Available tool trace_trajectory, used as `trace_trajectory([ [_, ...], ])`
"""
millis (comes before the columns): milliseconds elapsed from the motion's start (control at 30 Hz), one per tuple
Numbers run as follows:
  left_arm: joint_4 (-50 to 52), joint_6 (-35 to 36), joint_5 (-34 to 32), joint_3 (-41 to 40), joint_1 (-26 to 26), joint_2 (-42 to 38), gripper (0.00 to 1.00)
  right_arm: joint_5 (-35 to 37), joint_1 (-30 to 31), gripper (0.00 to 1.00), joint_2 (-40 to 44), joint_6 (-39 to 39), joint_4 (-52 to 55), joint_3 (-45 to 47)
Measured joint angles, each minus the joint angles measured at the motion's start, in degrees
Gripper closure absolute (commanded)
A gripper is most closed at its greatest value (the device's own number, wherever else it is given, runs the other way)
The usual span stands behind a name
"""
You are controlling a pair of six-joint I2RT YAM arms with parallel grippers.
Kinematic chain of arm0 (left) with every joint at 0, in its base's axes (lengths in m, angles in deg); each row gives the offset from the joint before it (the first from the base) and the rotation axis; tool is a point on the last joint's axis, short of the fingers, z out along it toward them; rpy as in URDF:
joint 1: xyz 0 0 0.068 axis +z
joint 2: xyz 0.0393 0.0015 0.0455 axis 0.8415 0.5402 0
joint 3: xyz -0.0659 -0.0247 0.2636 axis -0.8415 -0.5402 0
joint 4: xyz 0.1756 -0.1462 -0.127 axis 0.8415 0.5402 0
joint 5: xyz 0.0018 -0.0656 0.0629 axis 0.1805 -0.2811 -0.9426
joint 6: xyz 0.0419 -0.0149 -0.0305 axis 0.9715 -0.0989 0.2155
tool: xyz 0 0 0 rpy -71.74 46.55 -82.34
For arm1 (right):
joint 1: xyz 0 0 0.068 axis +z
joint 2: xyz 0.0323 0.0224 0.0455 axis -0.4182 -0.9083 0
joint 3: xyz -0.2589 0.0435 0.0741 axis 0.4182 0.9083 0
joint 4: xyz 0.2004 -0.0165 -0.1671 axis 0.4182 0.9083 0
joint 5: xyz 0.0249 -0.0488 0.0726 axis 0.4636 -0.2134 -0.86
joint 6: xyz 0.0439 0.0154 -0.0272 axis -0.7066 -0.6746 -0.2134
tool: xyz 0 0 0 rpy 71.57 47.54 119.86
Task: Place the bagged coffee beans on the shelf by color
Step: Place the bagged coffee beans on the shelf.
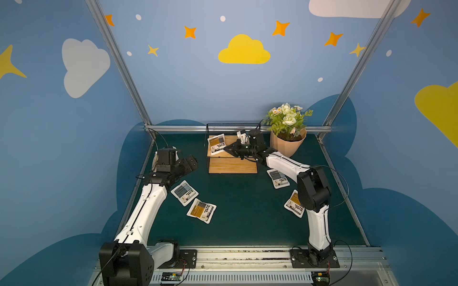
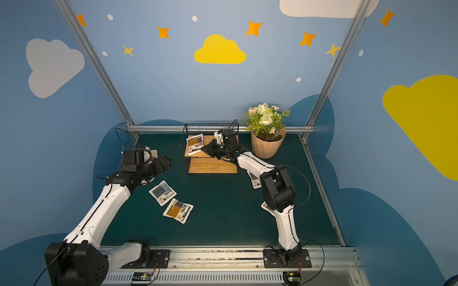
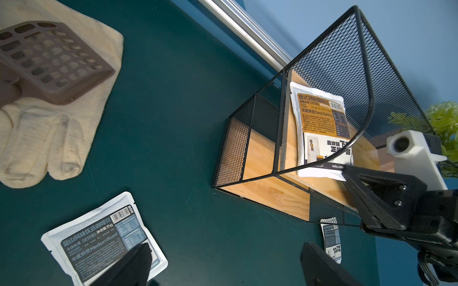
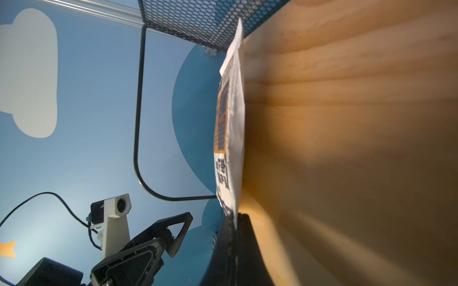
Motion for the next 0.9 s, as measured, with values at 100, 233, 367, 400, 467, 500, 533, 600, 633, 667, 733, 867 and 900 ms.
trace_trajectory([
  [100, -0.1, 0.0, 0.2, -0.7, 0.0, -0.1, 0.0, 1.3, 0.3, 1.0, 0.0, -0.1, 0.3, 0.0],
  [233, -0.2, 0.0, 0.4, -1.2, 0.0, -0.1, 0.0, 3.2, 0.7, 1.0, 0.0, -1.0, 0.2, 0.0],
  [367, -0.2, 0.0, 0.6, -1.6, 0.0, -0.5, 0.0, 5.2, 1.2, 1.0, 0.2, -3.0, -0.4, 0.6],
  [400, -0.2, 0.0, 0.7, -1.6, 0.0, -0.5, 0.0, 5.5, 1.2, 1.0, 0.2, -3.4, -0.5, 0.6],
  [467, -0.2, 0.0, 0.7, -1.6, 0.0, -0.6, 0.0, 5.9, 1.3, 1.0, 0.2, -4.0, -0.6, 0.6],
  [500, -0.2, 0.0, 0.7, -1.6, 0.0, -0.6, 0.0, 6.1, 1.3, 1.0, 0.2, -4.2, -0.6, 0.6],
  [533, -0.2, 0.0, 0.7, -1.6, 0.0, -0.7, 0.0, 6.1, 1.3, 1.0, 0.2, -4.3, -0.7, 0.6],
  [600, -0.2, 0.0, 0.7, -1.6, 0.0, -0.8, 0.0, 6.2, 1.3, 1.0, 0.2, -4.5, -0.7, 0.6],
  [633, -0.2, 0.0, 0.7, -1.6, 0.0, -0.8, 0.0, 6.2, 1.3, 1.0, 0.2, -4.6, -0.7, 0.6],
  [667, -0.2, 0.0, 0.7, -1.6, 0.0, -0.8, 0.0, 6.2, 1.3, 1.0, 0.2, -4.8, -0.6, 0.5],
  [733, -0.2, 0.0, 0.8, -1.6, 0.0, -0.8, 0.0, 6.3, 1.4, 1.0, 0.2, -5.0, -0.5, 0.3],
  [867, -0.2, 0.0, 0.8, -1.6, 0.0, -0.9, 0.0, 6.3, 1.7, 1.0, 0.1, -5.4, -0.2, 0.1],
  [900, -0.2, 0.0, 0.8, -1.6, 0.0, -0.9, 0.0, 6.2, 1.9, 0.98, 0.0, -5.5, -0.1, 0.0],
])
